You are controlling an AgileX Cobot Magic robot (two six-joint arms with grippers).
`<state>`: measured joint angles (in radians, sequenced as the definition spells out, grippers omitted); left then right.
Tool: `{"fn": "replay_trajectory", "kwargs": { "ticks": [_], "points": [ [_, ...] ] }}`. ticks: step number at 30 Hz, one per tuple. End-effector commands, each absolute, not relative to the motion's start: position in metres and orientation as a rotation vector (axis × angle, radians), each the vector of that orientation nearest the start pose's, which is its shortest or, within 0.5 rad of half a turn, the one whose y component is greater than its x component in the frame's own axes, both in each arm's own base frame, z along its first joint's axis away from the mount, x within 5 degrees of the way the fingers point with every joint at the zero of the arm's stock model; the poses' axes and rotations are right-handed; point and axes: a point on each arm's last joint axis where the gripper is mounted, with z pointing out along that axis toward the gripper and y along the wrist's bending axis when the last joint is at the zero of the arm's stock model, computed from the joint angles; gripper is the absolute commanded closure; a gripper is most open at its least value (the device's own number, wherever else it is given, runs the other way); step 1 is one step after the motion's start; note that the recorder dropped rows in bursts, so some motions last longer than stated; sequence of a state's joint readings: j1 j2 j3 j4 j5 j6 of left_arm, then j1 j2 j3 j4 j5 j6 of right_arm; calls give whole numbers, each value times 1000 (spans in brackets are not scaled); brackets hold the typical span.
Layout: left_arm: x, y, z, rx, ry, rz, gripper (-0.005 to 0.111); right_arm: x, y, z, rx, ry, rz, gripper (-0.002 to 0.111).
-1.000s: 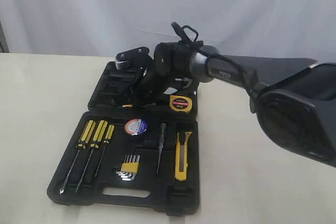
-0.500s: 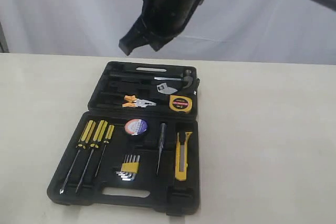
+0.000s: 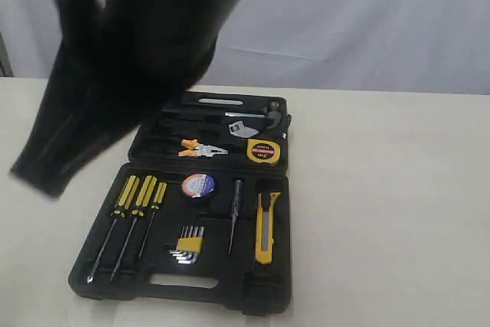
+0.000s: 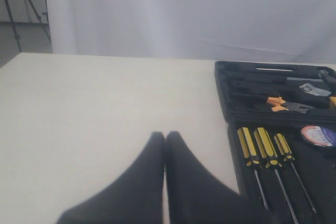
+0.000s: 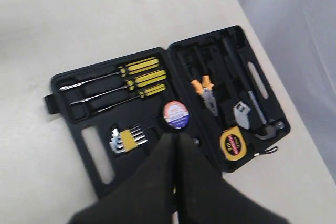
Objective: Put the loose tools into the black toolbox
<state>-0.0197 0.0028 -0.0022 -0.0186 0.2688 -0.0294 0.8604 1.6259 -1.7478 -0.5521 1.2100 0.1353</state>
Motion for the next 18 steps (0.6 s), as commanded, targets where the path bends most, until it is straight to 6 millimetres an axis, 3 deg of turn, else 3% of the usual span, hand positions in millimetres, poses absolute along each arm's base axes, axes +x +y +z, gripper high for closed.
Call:
{"fn": "replay_trajectory", "kwargs": {
  "ticks": [1,5,8,10,18],
  "points": [
    [55,-2,189,-20,1752,-57,107,225,234,386,-863,2215,-357,109],
    [55,-2,189,-20,1752,-57,107,222,233,348,-938,2182,-563,109],
    [55,-2,189,-20,1752,-57,107,217,231,323,-995,2217,-622,109],
    [55,-2,189,-20,1752,-57,107,205,231,296,-1085,2272,-651,109],
    [55,-2,189,-20,1752,-57,107,201,232,271,-1156,2263,-598,109]
  ]
}}
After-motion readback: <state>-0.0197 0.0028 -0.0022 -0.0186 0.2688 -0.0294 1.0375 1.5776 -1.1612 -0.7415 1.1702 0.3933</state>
